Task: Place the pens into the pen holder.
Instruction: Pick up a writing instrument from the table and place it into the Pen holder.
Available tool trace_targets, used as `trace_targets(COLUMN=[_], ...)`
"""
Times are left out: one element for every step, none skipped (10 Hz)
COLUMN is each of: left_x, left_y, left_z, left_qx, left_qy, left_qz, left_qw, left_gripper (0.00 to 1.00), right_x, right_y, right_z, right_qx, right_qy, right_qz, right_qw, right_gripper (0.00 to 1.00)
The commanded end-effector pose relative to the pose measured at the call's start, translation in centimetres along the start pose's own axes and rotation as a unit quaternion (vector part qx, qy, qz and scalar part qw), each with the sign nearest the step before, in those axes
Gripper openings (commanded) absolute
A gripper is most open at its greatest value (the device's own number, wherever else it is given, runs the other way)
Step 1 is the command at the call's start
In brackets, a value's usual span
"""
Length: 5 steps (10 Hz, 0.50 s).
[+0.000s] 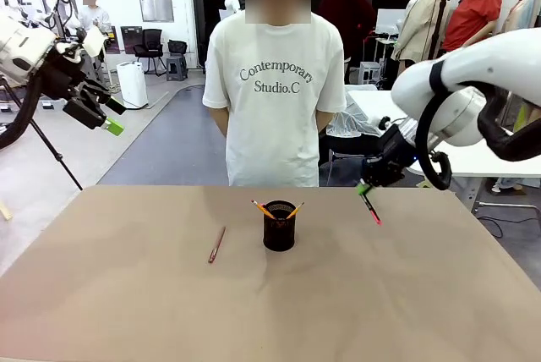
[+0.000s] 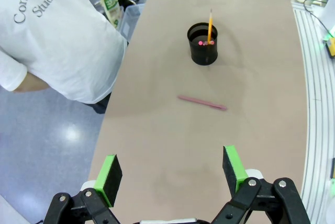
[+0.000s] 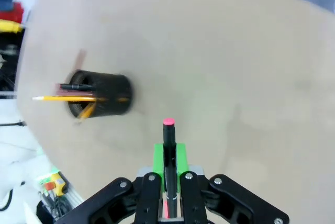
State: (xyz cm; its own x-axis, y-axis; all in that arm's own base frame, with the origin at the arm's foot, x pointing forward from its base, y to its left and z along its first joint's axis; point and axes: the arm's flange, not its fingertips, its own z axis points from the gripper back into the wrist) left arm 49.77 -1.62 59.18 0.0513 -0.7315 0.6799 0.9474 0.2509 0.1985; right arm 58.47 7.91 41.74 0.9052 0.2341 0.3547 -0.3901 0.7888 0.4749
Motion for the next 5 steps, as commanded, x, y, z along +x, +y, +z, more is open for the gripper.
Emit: trace_targets(left_x=[0.0,0.0,0.0,0.0,0.0], left_y=[0.1,0.1,0.1,0.1,0.1], left_z=[0.2,0.2,0.2,0.2,0.2], left_qx=[0.002,0.002,0.002,0.002,0.002], left_qy=[0.001,0.001,0.001,0.001,0.001], left_qz=[-0.001,-0.001,-0.001,-0.001,-0.001], left_qw=[1.0,1.0,1.0,1.0,1.0], left_gripper=[1.0,1.0,1.0,1.0,1.0], right_x=[-2.2,-2.7,-3.0,-3.4,-3.7], right_y=[1.0,2.2,3.2,4.0,4.5], right_z=[1.0,2.0,2.9,3.6,4.5], right_qx=[0.074,0.108,0.124,0.146,0.159], right_qy=[-0.065,-0.107,-0.143,-0.19,-0.226], right_qz=[0.083,0.134,0.182,0.219,0.249], right_qw=[0.992,0.979,0.965,0.946,0.928], right_gripper=[0.0,0.0,0.0,0.0,0.0])
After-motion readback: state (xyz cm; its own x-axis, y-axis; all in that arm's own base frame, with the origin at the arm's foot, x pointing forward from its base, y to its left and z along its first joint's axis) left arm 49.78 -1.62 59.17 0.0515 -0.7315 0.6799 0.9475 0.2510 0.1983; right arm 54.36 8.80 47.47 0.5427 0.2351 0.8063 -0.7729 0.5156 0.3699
